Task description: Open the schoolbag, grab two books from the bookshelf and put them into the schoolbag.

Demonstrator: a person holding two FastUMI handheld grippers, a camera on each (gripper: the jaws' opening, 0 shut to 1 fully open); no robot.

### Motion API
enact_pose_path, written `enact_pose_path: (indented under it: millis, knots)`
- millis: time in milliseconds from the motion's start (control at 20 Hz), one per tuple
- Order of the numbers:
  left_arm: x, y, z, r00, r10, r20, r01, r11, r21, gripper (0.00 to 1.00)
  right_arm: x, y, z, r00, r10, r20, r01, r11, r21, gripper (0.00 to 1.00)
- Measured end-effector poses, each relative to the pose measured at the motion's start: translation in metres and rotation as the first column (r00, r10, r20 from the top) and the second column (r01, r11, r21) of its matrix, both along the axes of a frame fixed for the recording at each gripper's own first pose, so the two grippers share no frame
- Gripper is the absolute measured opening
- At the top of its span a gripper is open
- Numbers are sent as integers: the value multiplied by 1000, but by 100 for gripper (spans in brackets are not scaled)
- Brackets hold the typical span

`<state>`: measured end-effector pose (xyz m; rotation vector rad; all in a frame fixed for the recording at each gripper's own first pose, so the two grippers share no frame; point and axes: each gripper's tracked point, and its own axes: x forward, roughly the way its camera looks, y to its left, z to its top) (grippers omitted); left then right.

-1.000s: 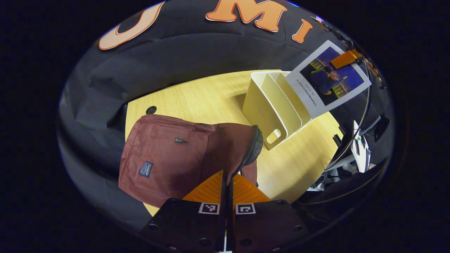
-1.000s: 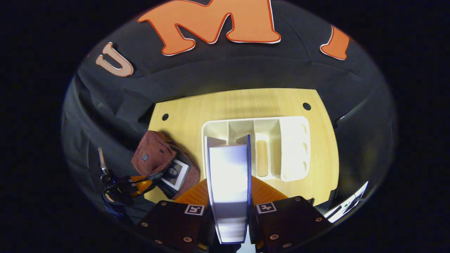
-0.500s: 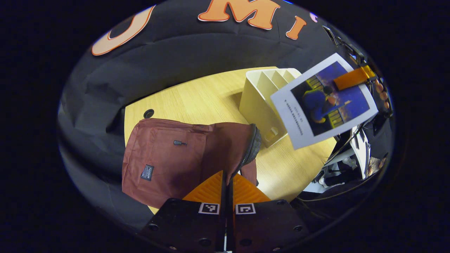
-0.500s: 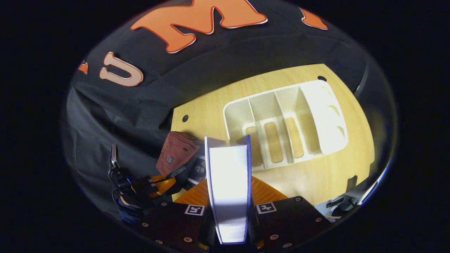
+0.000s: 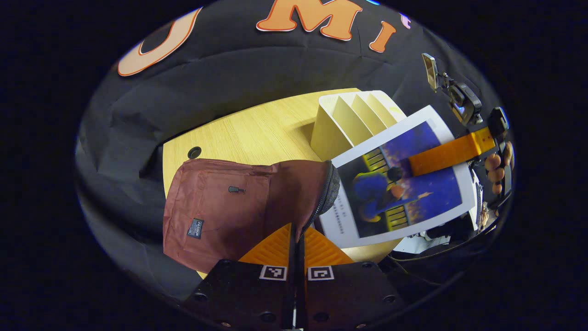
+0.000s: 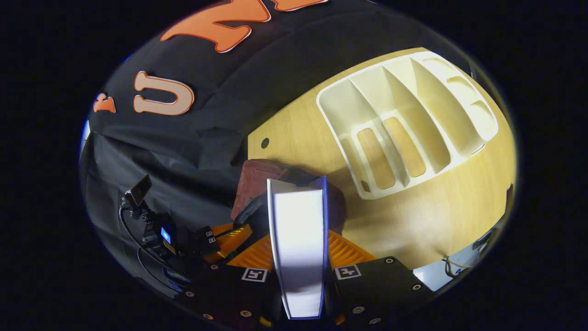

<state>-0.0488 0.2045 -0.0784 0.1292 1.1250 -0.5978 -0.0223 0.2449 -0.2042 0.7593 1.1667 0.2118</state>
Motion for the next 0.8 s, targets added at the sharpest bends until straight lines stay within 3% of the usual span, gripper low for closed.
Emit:
enact_pose_path:
  millis: [250, 400, 800]
  knots:
    - [0, -4, 4, 1000, -20, 23, 20, 1000, 4, 2, 8, 40, -32, 998, -64, -4, 64, 992, 109, 39]
    - [-1, -6, 7, 999, -35, 42, 34, 999, 5, 2, 11, 55, -52, 995, -92, 31, 88, 990, 109, 39]
    - [1, -15, 22, 994, -74, 77, 71, 997, 36, 2, 15, 114, -85, 986, -166, 2, 160, 953, 259, 39]
